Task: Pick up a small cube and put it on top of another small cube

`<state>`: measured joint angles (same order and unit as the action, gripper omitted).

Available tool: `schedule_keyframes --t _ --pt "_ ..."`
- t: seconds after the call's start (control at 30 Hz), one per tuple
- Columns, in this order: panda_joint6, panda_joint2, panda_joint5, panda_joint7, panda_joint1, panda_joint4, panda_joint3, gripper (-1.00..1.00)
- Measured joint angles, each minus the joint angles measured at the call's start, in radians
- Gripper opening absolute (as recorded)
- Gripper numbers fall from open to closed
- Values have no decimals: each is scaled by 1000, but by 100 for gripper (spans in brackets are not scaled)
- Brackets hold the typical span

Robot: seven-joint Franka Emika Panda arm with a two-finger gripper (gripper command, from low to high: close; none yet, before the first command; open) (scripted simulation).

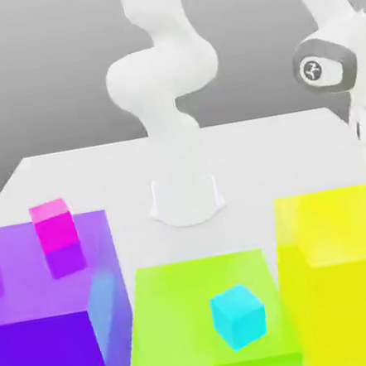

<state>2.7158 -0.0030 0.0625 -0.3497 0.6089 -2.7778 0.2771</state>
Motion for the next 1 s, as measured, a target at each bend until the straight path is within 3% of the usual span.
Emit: schedule_keyframes --t 0.13,0.23,0.37,0.4,0.63,0.77,0.87,1.0 --pt "157 -8 -50 13 -40 -115 -53 0" --pt "247 78 -147 -53 -34 -113 -86 0" --pt "365 219 -233 -118 88 -88 -223 0" --pt "389 247 -237 -122 112 -83 -246 -100" --pt "391 250 -241 -125 116 -83 -250 -100" --pt "294 130 -169 -69 54 -105 -171 -100" --pt "206 22 -81 -8 67 -125 -159 -100" --pt "52 -33 -49 24 69 -111 -187 -100"
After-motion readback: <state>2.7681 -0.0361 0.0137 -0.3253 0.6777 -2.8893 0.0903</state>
